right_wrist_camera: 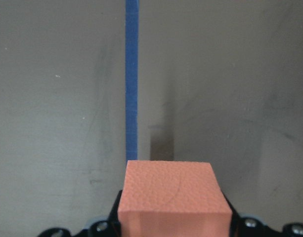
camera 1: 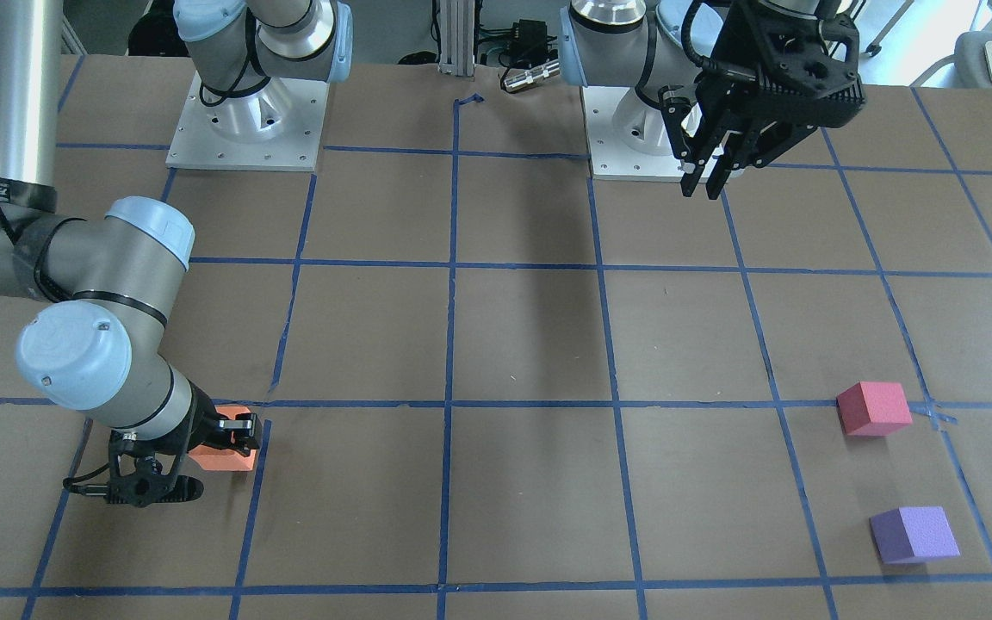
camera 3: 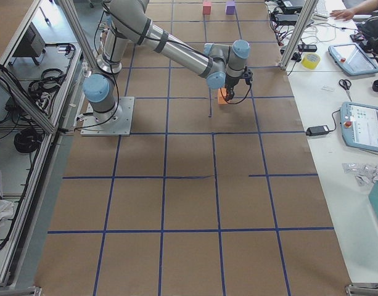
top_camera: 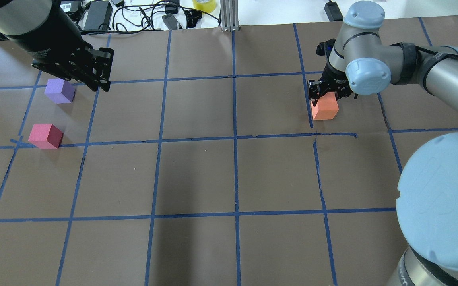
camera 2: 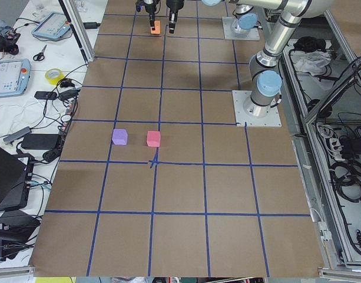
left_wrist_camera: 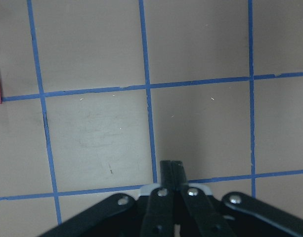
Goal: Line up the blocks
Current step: 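Carry the orange cube toward the left arm and set it down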
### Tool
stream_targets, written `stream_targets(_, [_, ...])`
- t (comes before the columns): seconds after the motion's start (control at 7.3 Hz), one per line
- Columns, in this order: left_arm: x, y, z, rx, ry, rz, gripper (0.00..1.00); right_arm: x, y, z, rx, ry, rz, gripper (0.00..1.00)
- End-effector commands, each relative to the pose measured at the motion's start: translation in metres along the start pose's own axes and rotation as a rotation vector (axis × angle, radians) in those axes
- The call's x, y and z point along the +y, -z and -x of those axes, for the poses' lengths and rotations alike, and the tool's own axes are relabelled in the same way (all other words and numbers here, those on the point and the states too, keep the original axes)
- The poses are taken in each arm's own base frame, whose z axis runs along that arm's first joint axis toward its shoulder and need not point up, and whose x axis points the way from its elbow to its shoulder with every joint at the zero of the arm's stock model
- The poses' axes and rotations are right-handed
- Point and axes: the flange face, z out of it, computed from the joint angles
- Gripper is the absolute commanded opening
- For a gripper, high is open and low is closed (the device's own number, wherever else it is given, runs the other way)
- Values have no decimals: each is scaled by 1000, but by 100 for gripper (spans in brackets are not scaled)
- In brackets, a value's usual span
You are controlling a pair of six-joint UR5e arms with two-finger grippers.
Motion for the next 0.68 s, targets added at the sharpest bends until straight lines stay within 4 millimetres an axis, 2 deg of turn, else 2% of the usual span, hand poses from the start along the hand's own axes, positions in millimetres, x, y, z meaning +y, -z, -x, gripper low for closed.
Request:
stream_targets(0.0, [-5, -7, 0, 7, 12, 10, 100, 5, 33, 99, -6, -74, -62, 0])
stream_targets(0.27, [-5, -8, 0, 10, 12, 13, 100, 2, 37, 169, -60, -100, -86, 0])
stream_targets(0.55, [-2, -2, 2, -9, 24, 3, 100, -6, 10, 242, -63, -65, -86, 0])
